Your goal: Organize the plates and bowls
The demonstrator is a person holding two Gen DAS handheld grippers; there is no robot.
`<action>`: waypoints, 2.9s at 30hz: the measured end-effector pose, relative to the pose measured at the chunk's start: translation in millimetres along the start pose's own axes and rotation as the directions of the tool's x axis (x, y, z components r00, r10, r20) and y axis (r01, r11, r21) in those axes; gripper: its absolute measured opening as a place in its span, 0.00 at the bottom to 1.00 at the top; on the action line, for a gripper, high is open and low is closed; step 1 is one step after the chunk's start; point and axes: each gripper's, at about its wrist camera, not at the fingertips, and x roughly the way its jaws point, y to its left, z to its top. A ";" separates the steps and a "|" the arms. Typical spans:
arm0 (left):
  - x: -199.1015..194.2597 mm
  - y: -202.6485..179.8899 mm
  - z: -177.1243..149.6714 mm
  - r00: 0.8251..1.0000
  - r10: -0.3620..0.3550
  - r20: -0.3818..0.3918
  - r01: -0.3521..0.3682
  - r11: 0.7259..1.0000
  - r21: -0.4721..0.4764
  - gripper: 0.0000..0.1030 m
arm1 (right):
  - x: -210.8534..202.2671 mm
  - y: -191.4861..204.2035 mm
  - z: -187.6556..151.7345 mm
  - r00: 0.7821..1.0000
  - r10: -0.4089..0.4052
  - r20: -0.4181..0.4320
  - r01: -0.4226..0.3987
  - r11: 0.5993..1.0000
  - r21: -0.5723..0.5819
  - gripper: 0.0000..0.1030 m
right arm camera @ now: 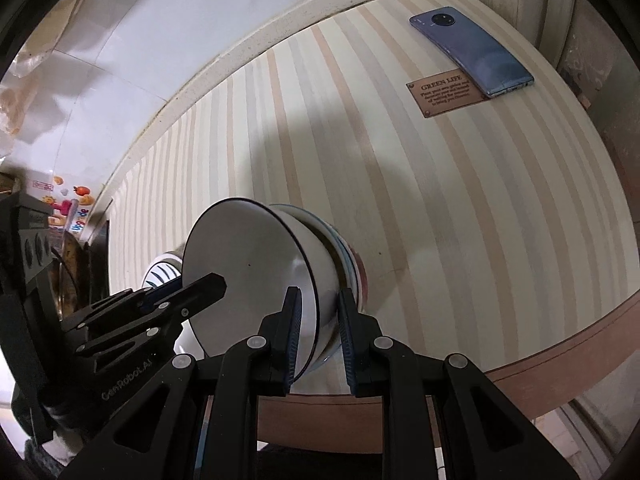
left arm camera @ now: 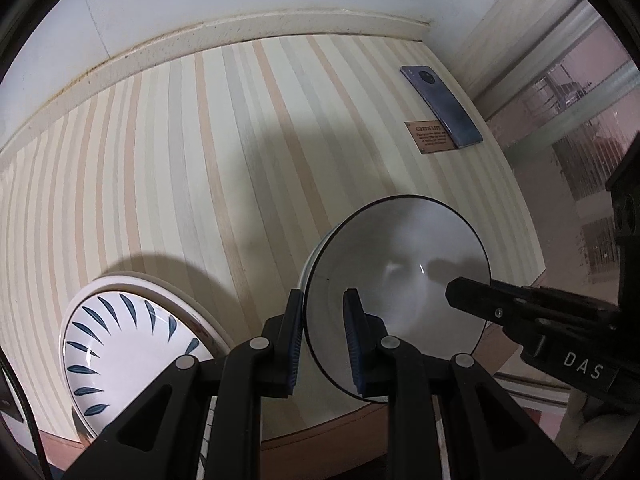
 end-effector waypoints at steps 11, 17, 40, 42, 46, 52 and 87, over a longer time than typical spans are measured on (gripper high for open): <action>-39.6 -1.9 -7.9 0.999 -0.001 0.053 -0.001 1.000 0.025 0.18 | -31.3 13.5 -10.6 0.998 -0.047 0.033 0.048 0.999 -0.021 0.67; -88.2 -7.1 -25.2 0.991 -0.044 0.126 0.033 0.996 0.086 0.42 | -77.8 40.6 -31.2 0.984 -0.121 0.128 0.133 0.987 -0.087 0.88; -156.7 0.8 -44.0 0.975 -0.092 0.202 0.083 0.995 0.053 0.97 | -176.2 71.0 -87.5 0.954 -0.126 0.270 0.154 0.984 -0.085 0.95; -151.0 1.0 -41.2 0.976 -0.100 0.192 0.092 0.995 0.050 0.97 | -172.0 67.5 -84.5 0.957 -0.126 0.262 0.153 0.984 -0.086 0.95; -124.8 3.6 -29.0 0.984 -0.077 0.163 0.069 0.996 0.051 0.97 | -152.1 51.4 -74.8 0.970 -0.105 0.220 0.120 0.991 -0.055 0.95; -68.4 11.1 -2.8 0.996 -0.055 0.070 0.053 0.998 0.032 0.97 | -107.9 21.7 -50.8 0.989 -0.026 0.147 0.028 0.999 -0.015 0.95; 82.7 28.8 45.6 0.933 -0.296 -0.203 0.277 0.953 -0.120 0.58 | 93.1 -55.6 7.4 0.942 0.300 -0.152 -0.265 0.941 0.212 0.63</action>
